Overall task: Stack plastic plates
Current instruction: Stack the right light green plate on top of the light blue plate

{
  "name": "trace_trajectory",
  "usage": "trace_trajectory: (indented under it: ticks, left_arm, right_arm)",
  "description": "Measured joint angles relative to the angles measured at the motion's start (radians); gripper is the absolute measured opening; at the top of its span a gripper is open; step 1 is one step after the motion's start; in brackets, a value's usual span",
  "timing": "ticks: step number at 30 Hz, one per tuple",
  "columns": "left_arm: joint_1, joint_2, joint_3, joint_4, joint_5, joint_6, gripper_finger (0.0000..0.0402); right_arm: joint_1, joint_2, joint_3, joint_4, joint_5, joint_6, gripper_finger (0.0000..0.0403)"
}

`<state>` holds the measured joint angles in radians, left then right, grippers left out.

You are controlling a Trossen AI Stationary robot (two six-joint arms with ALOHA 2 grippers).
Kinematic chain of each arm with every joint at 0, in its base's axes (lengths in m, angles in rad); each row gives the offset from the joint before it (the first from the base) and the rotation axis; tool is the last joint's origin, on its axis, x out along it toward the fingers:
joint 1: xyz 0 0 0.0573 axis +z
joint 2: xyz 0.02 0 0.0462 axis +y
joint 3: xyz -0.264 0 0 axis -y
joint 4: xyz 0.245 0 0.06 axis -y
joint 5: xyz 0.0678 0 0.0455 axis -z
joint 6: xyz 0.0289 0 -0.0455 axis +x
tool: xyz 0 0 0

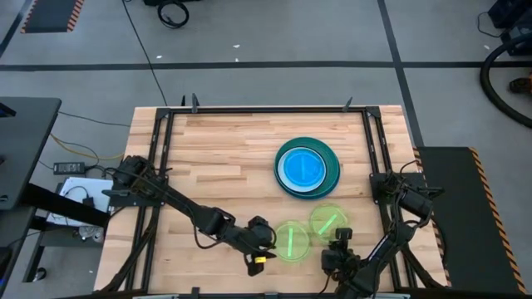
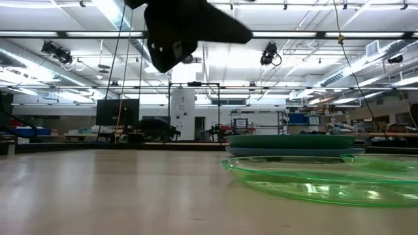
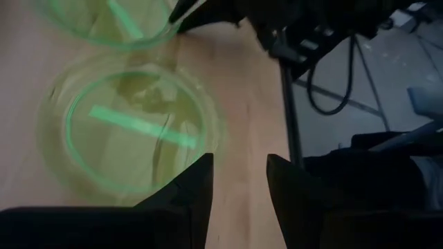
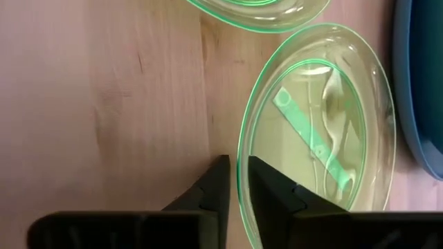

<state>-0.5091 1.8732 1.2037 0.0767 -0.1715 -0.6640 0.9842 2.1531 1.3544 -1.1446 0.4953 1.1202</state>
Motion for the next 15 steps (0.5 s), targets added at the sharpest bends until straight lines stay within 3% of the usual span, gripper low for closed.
trace_trajectory:
  ticks: [8, 15]
  left_arm:
    - [0.000, -0.001, 0.000, 0.041, 0.000, 0.021, 0.0142]
    - [0.000, -0.001, 0.000, 0.061, 0.000, 0.022, 0.0142]
  right_arm:
    - [-0.003, 0.008, 0.026, -0.104, -0.056, 0.013, 0.0009]
    - [-0.010, 0.005, 0.175, -0.369, -0.074, -0.013, 0.0014]
